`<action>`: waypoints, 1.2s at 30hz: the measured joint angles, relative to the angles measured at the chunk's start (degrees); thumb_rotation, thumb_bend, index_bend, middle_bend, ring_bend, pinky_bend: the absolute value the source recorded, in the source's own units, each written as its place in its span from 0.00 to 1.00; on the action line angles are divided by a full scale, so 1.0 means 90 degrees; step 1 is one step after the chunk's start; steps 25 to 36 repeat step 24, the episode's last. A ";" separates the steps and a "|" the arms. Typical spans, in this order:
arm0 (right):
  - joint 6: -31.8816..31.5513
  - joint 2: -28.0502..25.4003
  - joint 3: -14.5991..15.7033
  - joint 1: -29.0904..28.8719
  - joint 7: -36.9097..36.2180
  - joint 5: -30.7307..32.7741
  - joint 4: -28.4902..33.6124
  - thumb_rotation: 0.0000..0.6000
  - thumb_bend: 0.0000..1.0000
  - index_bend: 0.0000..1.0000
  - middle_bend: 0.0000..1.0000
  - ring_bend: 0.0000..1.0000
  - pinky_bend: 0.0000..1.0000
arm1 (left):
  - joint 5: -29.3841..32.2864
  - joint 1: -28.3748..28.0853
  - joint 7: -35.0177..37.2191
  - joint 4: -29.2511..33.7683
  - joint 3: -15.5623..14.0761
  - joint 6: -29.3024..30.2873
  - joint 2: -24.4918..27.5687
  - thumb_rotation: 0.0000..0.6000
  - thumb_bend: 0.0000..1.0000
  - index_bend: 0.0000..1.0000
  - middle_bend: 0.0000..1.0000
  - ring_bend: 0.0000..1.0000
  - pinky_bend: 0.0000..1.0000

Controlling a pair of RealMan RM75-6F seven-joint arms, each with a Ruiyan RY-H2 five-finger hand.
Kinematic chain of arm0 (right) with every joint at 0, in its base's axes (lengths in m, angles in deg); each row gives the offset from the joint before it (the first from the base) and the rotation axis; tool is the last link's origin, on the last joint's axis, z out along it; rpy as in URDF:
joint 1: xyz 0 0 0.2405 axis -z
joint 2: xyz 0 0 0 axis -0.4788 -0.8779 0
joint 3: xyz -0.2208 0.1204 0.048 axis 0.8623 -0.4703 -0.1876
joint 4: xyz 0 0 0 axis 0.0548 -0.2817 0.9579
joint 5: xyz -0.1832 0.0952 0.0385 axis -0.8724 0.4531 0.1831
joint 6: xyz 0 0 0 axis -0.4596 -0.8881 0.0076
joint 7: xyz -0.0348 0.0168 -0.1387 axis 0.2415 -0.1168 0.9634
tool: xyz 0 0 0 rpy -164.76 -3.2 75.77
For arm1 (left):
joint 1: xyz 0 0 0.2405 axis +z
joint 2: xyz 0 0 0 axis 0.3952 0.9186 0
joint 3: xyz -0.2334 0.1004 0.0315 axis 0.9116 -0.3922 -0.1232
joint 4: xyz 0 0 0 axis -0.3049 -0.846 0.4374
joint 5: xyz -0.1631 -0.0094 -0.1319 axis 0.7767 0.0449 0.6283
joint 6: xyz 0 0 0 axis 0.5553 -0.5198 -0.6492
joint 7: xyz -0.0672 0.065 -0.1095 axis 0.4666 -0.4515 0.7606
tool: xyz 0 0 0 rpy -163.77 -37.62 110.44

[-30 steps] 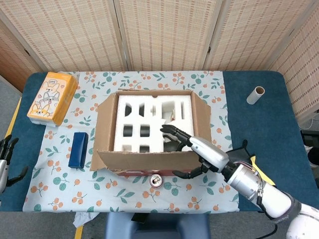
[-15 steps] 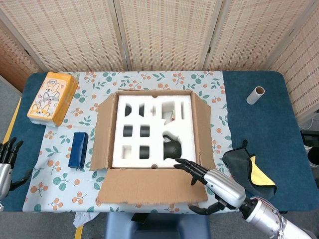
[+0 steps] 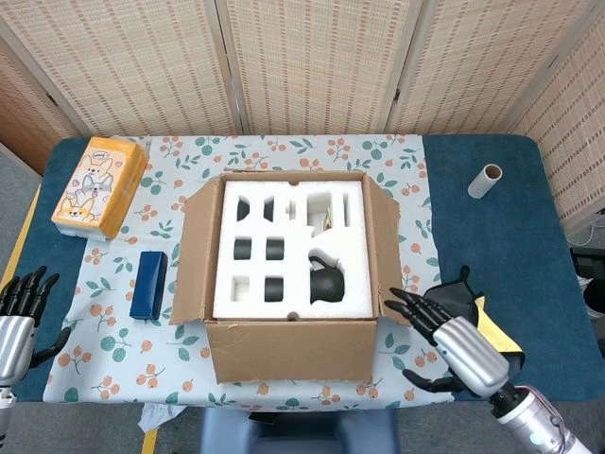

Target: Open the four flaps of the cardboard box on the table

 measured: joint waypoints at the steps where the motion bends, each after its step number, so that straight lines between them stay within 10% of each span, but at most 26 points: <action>1: -0.0122 0.0163 0.0019 0.0038 0.0283 0.0073 -0.0194 1.00 0.34 0.00 0.00 0.00 0.00 | 0.0003 -0.0004 -0.0031 0.0008 -0.0002 -0.0012 -0.0003 1.00 0.38 0.00 0.00 0.00 0.00; 12: -0.2039 0.2287 0.0125 0.0717 0.3853 0.1166 -0.2385 1.00 0.34 0.00 0.00 0.00 0.00 | 0.0190 -0.0070 -0.0413 0.0104 -0.0024 -0.0307 -0.0049 1.00 0.38 0.00 0.00 0.00 0.00; 20: -0.2680 0.2542 0.0303 0.1007 0.3266 0.1721 -0.3413 1.00 0.34 0.00 0.00 0.00 0.00 | 0.0361 -0.0145 -0.0802 0.0139 -0.0011 -0.0518 -0.0183 1.00 0.38 0.00 0.00 0.00 0.00; 36: -0.2737 0.2417 0.0511 0.0986 0.2862 0.1738 -0.3356 1.00 0.34 0.00 0.00 0.00 0.00 | 0.0386 -0.0144 -0.0917 0.0193 -0.0032 -0.0539 -0.0212 1.00 0.38 0.00 0.00 0.00 0.00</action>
